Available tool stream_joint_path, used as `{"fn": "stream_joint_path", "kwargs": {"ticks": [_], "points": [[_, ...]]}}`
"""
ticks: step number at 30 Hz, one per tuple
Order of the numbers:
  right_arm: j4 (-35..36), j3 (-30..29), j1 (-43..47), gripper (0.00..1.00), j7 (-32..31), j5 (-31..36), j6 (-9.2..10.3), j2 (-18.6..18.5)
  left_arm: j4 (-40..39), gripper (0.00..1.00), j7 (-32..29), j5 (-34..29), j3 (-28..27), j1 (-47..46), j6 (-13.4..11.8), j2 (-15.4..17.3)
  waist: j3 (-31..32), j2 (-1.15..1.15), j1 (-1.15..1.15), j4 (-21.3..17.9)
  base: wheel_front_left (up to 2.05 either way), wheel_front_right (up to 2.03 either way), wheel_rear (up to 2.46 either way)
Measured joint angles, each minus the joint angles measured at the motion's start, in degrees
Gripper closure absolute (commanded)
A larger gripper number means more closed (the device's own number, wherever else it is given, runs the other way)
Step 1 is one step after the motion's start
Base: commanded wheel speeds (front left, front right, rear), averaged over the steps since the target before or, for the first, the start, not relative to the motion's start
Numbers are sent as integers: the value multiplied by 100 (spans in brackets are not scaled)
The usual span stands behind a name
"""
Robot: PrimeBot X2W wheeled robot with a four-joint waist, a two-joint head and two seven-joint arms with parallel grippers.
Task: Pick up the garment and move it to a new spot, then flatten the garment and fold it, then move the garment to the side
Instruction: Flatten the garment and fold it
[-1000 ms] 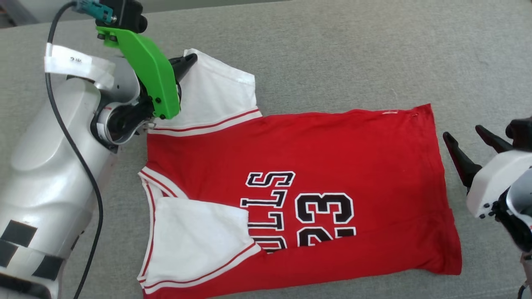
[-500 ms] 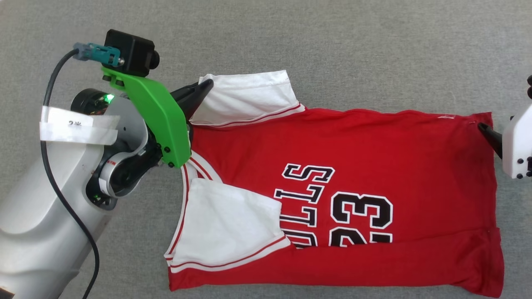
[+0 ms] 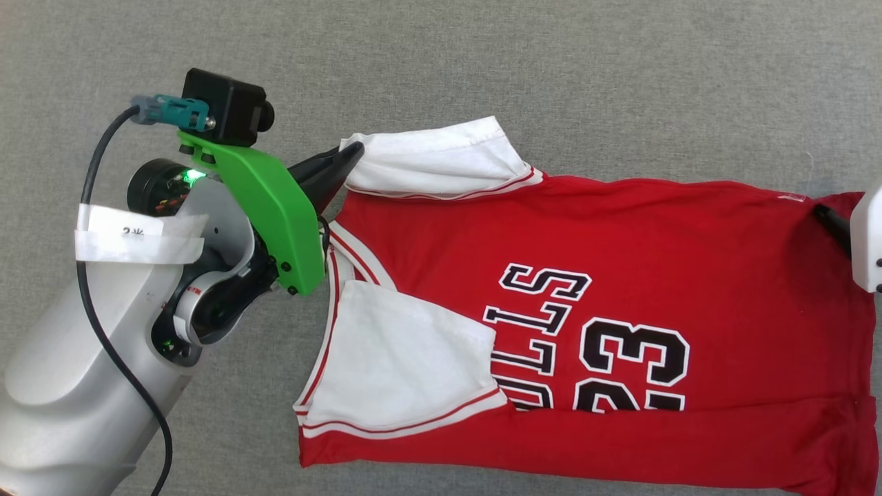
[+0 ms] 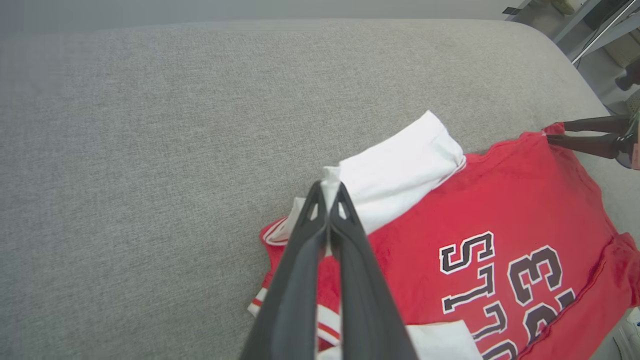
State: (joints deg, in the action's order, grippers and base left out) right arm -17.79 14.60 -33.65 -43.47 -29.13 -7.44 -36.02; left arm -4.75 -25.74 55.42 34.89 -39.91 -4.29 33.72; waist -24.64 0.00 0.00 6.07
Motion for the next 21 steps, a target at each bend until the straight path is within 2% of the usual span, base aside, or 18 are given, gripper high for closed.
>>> {"fn": "stream_joint_path", "kwargs": {"ticks": [1, 2, 8, 15, 21], "points": [[-10, 38, 1, 61, -1, -14, 0, -24, 8, 100, 13, 1, -1, 2, 0, -1, 0, 0, 0, 6, 0, 0, 0], [-20, 64, 1, 100, 4, -32, 0, -35, 14, 100, 34, 1, 0, 5, 0, -3, 3, 0, 0, 8, 0, 0, 0], [-179, 107, 16, 100, 452, -92, -1, 76, 210, 100, 188, -16, -3, 129, 0, -20, 110, 0, 0, 8, 0, 0, 0], [-457, -30, 155, 100, 1367, -154, -9, 172, 492, 100, 490, -16, -49, 432, -40, -36, 449, 0, 0, -23, 0, 0, 0], [-500, -250, 507, 100, 2035, -831, -9, 367, 603, 100, 691, 40, -104, 814, -79, -33, 837, 0, 0, -56, 0, 0, 0]]}}
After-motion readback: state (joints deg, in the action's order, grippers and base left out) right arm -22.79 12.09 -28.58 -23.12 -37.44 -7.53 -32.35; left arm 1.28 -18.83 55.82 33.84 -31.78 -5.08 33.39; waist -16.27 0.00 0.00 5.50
